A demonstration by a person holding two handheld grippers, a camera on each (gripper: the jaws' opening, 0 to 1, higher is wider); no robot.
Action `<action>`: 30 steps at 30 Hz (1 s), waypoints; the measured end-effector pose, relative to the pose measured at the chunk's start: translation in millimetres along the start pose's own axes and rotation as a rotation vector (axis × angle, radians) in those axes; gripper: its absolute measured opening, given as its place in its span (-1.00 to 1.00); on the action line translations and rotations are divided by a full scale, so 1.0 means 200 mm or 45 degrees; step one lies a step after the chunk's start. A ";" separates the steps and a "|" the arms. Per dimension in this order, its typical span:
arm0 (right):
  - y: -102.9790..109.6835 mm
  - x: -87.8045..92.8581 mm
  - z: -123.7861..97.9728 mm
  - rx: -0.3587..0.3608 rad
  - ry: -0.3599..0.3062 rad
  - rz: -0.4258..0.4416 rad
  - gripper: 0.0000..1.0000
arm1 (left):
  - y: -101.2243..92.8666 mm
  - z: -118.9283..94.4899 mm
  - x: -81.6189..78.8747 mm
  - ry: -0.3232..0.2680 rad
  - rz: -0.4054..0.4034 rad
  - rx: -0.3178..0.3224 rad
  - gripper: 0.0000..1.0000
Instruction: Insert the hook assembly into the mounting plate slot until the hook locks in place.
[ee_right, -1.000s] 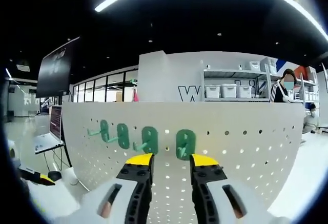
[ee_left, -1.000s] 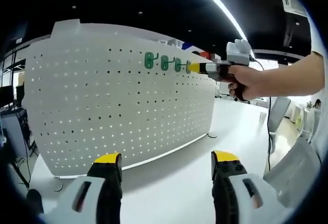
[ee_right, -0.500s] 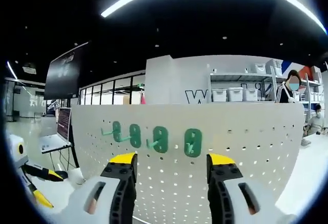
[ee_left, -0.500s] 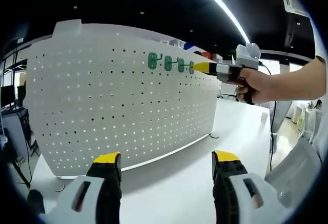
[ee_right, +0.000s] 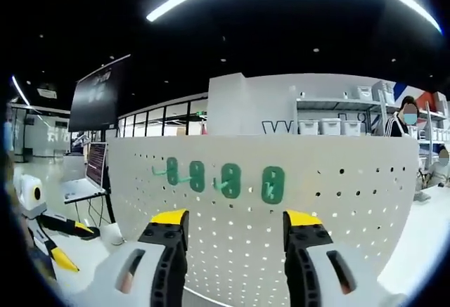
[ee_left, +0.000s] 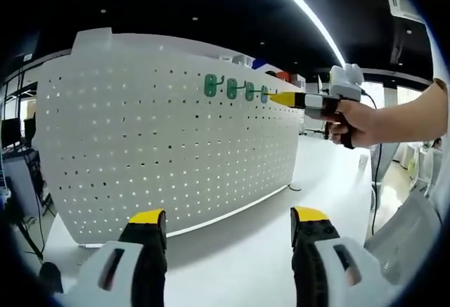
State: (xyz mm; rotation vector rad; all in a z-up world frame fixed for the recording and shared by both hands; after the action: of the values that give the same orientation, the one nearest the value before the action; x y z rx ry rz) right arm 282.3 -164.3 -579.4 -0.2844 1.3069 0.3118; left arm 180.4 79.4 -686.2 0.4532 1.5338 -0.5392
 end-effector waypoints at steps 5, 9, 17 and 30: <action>0.02 0.01 -0.07 -0.025 0.004 0.017 0.06 | 0.01 0.00 -0.01 -0.006 0.001 -0.001 0.48; 0.03 0.02 -0.12 -0.031 0.007 0.036 0.07 | 0.01 0.00 -0.02 -0.011 0.003 -0.001 0.49; 0.04 0.06 -0.24 -0.035 0.022 0.050 0.07 | -0.01 -0.02 -0.03 -0.030 -0.009 0.009 0.51; 0.06 0.12 -0.41 -0.041 0.049 0.070 0.13 | -0.02 -0.05 -0.01 -0.019 -0.002 0.007 0.55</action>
State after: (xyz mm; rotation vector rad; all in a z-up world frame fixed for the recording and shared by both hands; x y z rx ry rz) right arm 209.6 -182.4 -622.2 -0.2832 1.3506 0.3760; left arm 169.7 83.1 -683.3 0.4517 1.5184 -0.5471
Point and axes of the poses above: the point that each gripper's makers call its tool centre point, and the gripper's own axes: z roughly forward along the fingers, y roughly to its left, x roughly out of its underside, the point moved 3 cm from there along -z, roughly backward along the fingers, and after that the axes turned 11 degrees about -y, right-handed, at the moved point
